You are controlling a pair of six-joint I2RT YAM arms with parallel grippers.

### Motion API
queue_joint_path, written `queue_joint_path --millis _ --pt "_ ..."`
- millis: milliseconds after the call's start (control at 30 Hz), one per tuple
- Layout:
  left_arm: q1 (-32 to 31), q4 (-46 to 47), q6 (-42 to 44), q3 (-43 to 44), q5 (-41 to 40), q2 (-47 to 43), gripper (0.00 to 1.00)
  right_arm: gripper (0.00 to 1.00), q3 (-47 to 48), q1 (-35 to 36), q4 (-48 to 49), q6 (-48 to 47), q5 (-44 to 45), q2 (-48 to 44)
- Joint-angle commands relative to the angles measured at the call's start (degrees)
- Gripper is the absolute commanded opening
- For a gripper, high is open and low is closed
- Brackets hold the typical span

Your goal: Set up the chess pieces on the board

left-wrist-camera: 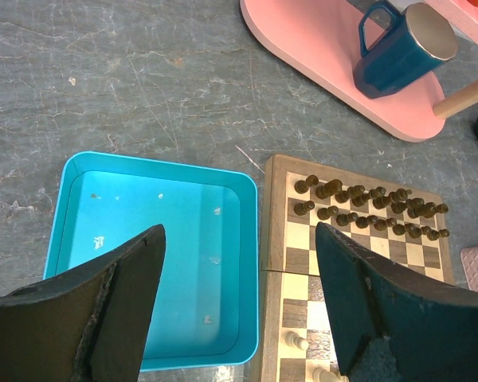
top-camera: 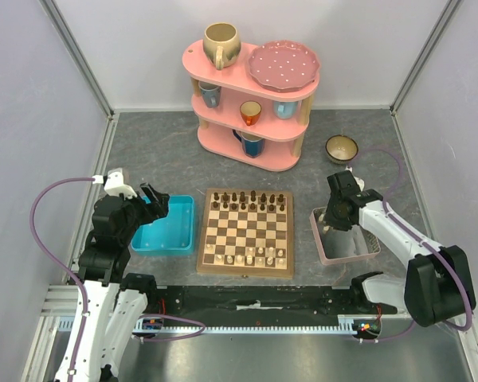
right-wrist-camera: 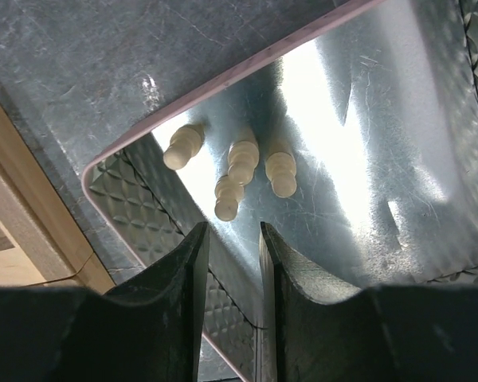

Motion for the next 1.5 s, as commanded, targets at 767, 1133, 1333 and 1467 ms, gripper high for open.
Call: queue_joint_path --millis 767,1133,1333,1467 --pt "0.1 2.5 0.9 -0.1 0.5 -0.5 0.82 0.20 -2.5 -2.3 6.1 -2.0 -2.4 2.5" --pt "0.1 2.7 1.0 -0.1 0.7 -0.4 0.82 0.12 6.6 -2.4 -4.6 -4.0 3.1 -3.5" --pt "0.1 2.7 0.9 -0.2 0.7 -0.4 0.82 0.09 11.8 -1.0 -7.3 -3.8 2.8 -5.5" --pt "0.1 2.7 1.0 -0.2 0.8 -0.3 0.82 0.08 15.3 7.9 -7.2 -0.7 6.0 -2.7"
